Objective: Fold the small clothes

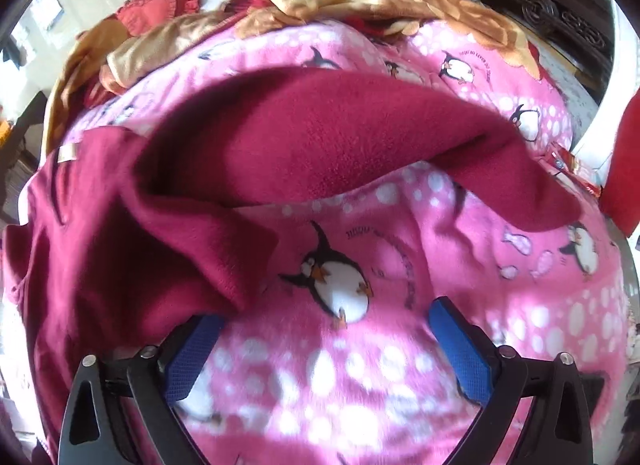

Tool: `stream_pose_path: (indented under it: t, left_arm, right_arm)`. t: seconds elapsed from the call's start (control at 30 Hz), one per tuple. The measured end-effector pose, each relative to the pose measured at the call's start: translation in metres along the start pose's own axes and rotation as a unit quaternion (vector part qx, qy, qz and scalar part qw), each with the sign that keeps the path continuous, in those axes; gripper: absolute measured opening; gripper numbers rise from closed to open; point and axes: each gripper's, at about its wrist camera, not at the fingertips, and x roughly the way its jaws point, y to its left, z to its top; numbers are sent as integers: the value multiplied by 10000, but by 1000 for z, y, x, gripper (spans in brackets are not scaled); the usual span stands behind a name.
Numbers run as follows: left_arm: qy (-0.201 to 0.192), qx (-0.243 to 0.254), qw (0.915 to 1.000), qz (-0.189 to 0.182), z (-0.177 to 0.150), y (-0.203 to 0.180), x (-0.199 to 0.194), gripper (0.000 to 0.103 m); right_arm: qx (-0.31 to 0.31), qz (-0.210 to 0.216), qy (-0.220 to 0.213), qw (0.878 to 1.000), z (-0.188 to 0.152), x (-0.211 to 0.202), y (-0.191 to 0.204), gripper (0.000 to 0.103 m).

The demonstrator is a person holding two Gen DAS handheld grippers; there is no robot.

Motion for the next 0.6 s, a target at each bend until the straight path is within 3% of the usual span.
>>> stream_pose_path:
  t: [0.1, 0.27, 0.37, 0.5, 0.6]
  left_arm:
    - [-44, 60, 9999, -146, 4, -11, -6, 102]
    - [-243, 278, 9986, -391, 15, -34, -26, 102]
    - [-479, 425, 9962, -590, 24, -49, -46, 102]
    - [-824, 588, 9911, -863, 33, -65, -79, 102]
    - [-991, 662, 9872, -1057, 34, -71, -97, 102]
  right_arm:
    - [32, 161, -44, 9999, -8, -32, -4, 101]
    - [777, 957, -19, 9924, -18, -103, -27, 101]
    - [720, 781, -553, 9928, -25, -171, -27, 101]
    - [452, 1021, -973, 9890, -28, -247, -18, 101]
    - [-38, 521, -1350, 9895, -35, -289, 1, 102]
